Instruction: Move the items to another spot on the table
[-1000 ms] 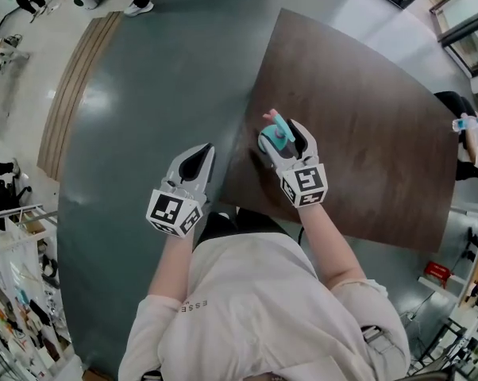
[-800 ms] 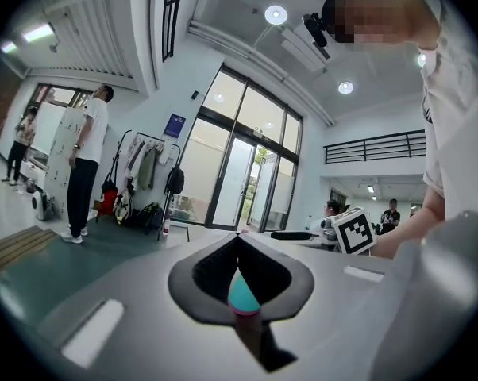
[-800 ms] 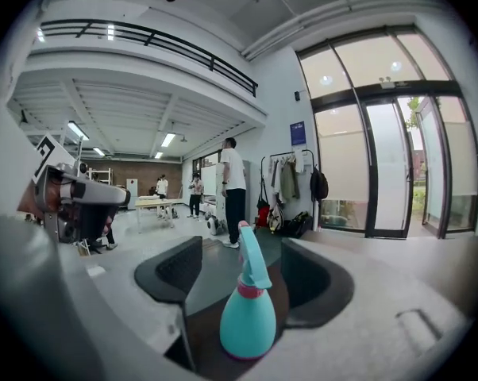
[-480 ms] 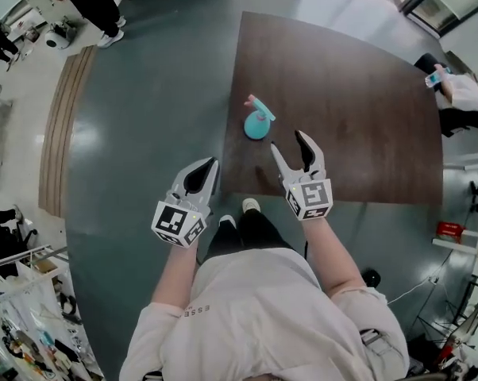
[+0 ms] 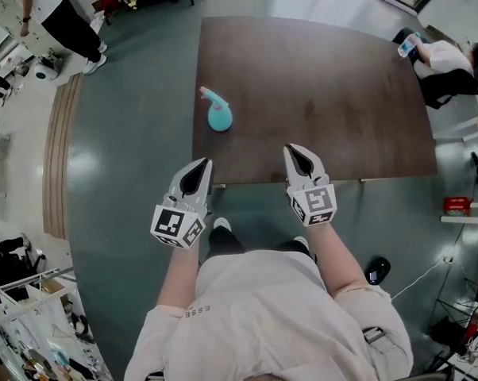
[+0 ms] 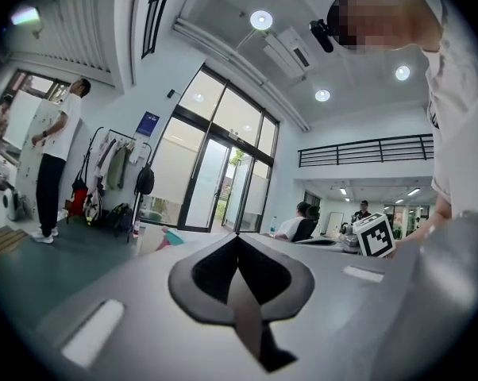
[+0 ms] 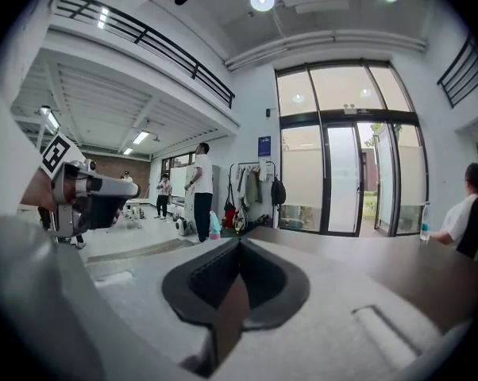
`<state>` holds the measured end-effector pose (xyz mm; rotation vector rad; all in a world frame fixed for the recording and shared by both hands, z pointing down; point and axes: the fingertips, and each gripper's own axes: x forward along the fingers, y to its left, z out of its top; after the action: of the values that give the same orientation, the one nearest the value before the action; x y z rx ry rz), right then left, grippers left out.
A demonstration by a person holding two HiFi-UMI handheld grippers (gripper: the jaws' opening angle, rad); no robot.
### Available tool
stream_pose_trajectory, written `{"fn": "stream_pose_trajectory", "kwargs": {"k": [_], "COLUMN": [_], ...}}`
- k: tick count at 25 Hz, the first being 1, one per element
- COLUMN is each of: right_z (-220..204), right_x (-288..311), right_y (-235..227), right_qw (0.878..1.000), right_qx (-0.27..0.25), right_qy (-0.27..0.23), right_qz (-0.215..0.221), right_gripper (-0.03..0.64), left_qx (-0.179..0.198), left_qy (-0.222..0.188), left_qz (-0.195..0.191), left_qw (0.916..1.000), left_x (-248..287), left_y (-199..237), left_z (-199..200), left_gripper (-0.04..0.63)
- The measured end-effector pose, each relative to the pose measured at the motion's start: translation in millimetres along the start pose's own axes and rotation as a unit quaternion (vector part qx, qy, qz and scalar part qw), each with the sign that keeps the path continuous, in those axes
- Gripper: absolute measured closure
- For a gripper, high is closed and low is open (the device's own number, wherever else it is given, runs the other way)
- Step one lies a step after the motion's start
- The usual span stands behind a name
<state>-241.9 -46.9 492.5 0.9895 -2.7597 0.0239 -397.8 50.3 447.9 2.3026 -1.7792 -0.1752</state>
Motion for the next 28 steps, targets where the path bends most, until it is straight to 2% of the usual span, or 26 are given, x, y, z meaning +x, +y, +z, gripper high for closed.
{"fn": "stream_pose_trajectory", "kwargs": {"k": [6, 13, 19, 23, 28], "right_z": [-28, -65, -76, -73, -69], "right_x": [-74, -155, -226, -265, -292], "right_y": [-63, -135, -191, -204, -208], "right_qw": [1.000, 0.999, 1.000, 1.000, 1.000], "right_qx": [0.005, -0.011, -0.006, 0.005, 0.004], "right_qy": [0.017, 0.032, 0.015, -0.001, -0.021], "right_qz": [0.017, 0.032, 0.017, 0.015, 0.014], "right_gripper": [0.629, 0.629, 0.629, 0.629, 0.629], "left_qx": [0.020, 0.004, 0.007, 0.011, 0.006], "left_qy": [0.001, -0.009, -0.005, -0.008, 0.002], "left_qz": [-0.004, 0.009, -0.015, -0.033, -0.042], "left_qw": [0.9998, 0.9999, 0.9999, 0.9994, 0.9991], "left_x": [38, 73, 109, 115, 114], "left_y": [-103, -200, -285, -331, -358], "left_z": [-26, -69, -93, -91, -100], "left_gripper": [0.588, 0.588, 0.588, 0.588, 0.588]}}
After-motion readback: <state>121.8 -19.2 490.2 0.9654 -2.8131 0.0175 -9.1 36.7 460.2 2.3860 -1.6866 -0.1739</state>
